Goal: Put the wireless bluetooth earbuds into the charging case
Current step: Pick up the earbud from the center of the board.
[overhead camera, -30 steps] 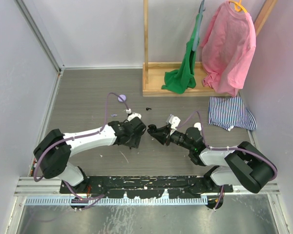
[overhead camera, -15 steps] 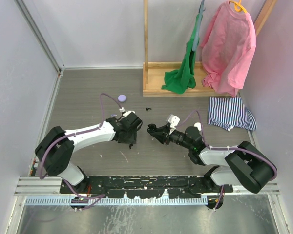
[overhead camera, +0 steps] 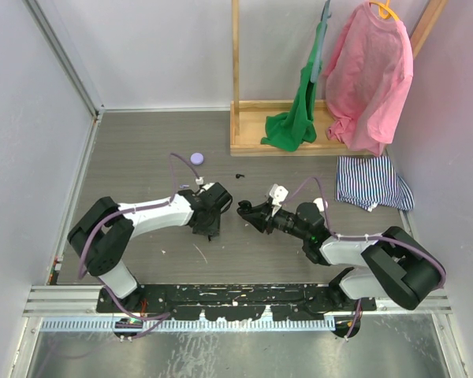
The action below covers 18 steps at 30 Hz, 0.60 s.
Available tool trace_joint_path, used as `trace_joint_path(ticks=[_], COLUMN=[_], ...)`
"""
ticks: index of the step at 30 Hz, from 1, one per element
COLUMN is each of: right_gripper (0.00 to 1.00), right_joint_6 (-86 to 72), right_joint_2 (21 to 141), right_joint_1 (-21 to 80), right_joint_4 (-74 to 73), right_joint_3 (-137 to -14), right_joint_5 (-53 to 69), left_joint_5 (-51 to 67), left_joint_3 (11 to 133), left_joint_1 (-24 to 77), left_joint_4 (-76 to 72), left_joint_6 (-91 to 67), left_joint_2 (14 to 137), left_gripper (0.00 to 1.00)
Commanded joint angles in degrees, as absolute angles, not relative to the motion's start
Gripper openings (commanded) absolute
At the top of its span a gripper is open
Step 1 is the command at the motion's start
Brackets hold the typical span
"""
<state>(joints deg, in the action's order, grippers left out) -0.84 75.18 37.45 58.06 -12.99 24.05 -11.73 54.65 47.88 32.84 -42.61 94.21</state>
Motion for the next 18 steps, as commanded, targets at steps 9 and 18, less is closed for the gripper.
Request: trace_joint_path(ticks=[9, 18], right_gripper=[0.06, 0.07], right_joint_6=[0.0, 0.1], right_joint_2=[75.8, 75.5], right_joint_1=[38.0, 38.1], right_joint_4=[59.9, 59.6], right_joint_3=[-15.6, -15.6], right_joint_5=[24.0, 24.2], left_joint_5=[-8.5, -8.5], left_joint_3=[56.7, 55.9], left_joint_1=[47.5, 47.5], left_joint_4=[32.2, 35.5], left_joint_6=[-42.9, -44.8], left_joint_2=[98.8, 97.0], left_gripper=[0.33, 0.33])
